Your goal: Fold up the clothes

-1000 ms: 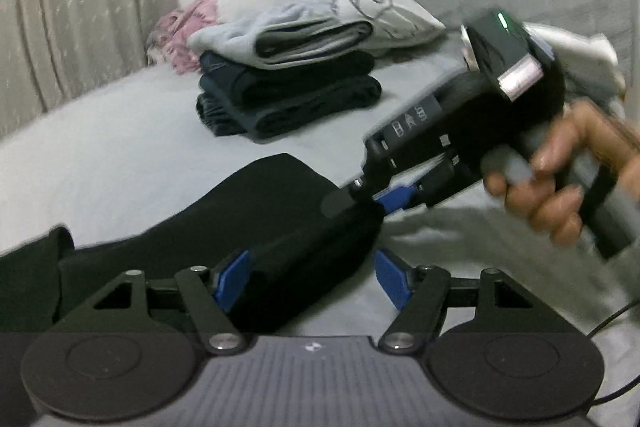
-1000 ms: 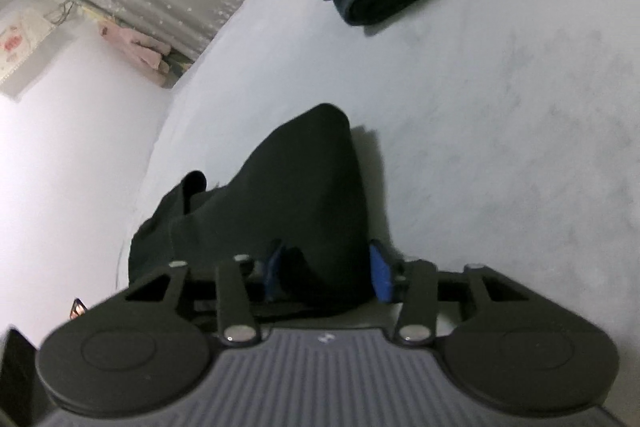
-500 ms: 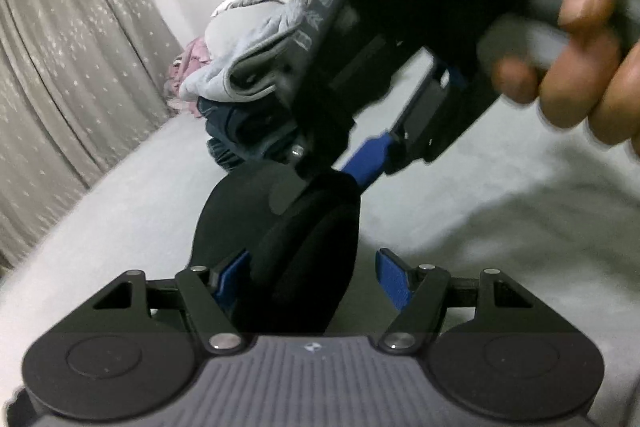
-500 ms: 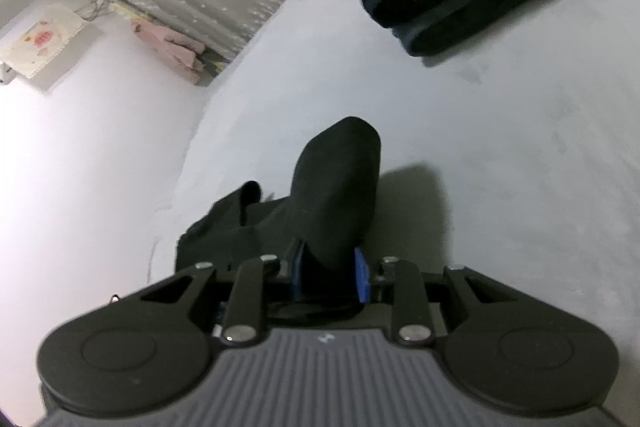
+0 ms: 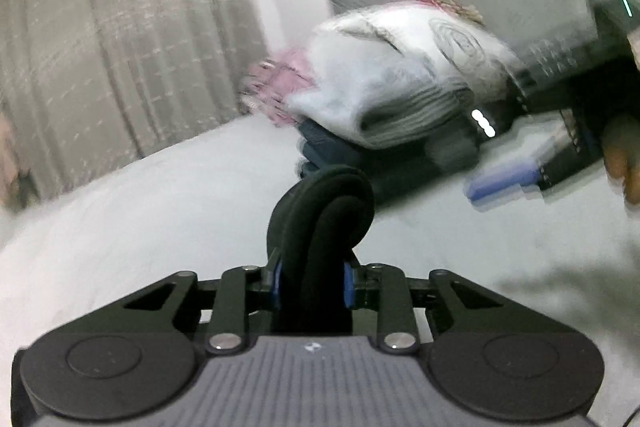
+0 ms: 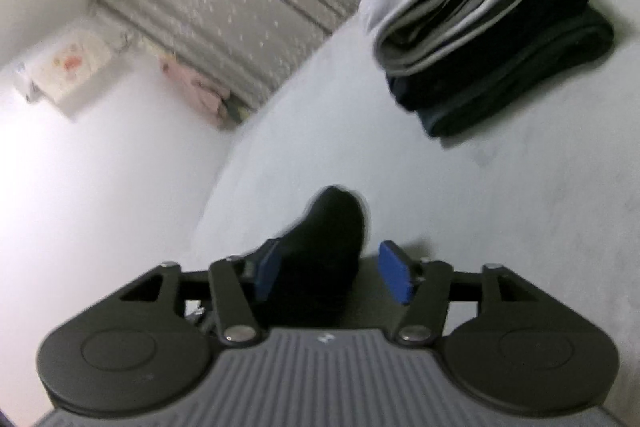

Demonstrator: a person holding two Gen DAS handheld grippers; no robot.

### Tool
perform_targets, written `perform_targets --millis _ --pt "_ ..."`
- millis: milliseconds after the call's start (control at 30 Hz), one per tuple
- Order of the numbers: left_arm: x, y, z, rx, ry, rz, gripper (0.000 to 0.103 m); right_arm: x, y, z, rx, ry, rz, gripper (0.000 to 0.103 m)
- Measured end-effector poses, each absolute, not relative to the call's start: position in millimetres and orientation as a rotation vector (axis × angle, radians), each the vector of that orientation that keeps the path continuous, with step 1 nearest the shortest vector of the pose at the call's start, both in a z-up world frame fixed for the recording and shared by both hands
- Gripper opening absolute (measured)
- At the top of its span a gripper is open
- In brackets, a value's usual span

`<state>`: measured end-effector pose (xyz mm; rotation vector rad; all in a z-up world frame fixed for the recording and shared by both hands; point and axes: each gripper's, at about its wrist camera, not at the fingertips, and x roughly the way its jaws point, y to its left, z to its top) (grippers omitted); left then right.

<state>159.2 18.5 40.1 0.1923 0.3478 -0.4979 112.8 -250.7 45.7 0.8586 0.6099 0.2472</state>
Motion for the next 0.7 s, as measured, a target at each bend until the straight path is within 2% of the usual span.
perform_targets --millis 300,700 --pt "190 151 83 -0.229 0.349 -0.329 0.027 130 -223 25 0.817 0.707 0.268 0.064" --pt "203 288 54 -0.422 0.397 -0.021 0.027 143 -176 13 0.696 0.787 0.321 0.064"
